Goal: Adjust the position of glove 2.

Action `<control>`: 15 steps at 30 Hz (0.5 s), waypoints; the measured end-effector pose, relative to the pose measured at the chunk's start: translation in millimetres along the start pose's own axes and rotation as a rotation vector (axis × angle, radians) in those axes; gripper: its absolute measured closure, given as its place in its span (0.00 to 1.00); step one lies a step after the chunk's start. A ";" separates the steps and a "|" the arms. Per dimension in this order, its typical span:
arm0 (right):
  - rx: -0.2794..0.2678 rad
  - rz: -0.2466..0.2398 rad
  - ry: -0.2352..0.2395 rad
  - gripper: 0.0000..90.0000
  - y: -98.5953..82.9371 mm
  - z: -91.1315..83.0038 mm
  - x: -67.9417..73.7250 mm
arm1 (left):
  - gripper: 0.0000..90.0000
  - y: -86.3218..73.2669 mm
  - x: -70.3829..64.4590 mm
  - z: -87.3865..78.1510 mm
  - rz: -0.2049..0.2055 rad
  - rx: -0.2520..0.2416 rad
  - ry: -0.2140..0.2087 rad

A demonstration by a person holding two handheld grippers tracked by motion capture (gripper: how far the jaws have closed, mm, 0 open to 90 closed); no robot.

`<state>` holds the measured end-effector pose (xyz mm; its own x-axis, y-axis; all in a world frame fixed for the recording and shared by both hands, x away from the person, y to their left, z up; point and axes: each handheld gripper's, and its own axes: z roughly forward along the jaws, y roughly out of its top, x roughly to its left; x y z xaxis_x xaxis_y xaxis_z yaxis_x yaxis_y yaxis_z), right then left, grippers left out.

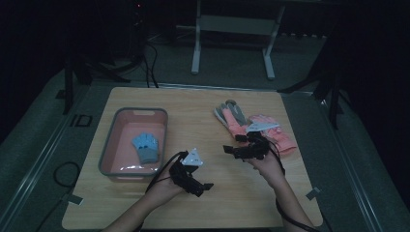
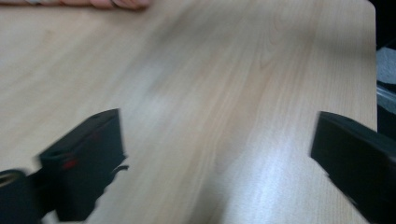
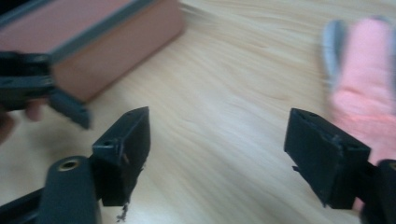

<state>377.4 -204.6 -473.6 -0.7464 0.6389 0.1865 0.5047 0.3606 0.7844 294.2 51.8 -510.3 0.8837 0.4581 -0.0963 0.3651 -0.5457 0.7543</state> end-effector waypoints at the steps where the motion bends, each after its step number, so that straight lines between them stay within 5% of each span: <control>1: 0.001 -0.003 -0.026 0.28 -1.3 -1.8 -3.2 | 0.02 -1.8 -2.2 2.7 0.001 -0.001 -0.003; 8: -0.012 -0.007 -0.121 0.46 -9.4 -13.2 -28.6 | 0.02 -16.2 -7.6 15.2 -0.007 -0.010 -0.030; 15: 0.000 0.002 -0.189 0.52 -9.6 -15.5 -53.7 | 0.02 -31.3 -10.2 19.8 0.002 0.003 -0.017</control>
<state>406.0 -252.9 -481.9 -0.6509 0.7556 0.0736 0.5060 0.3595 0.7840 279.6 50.2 -545.7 0.8893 0.4450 -0.1060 0.3642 -0.5487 0.7525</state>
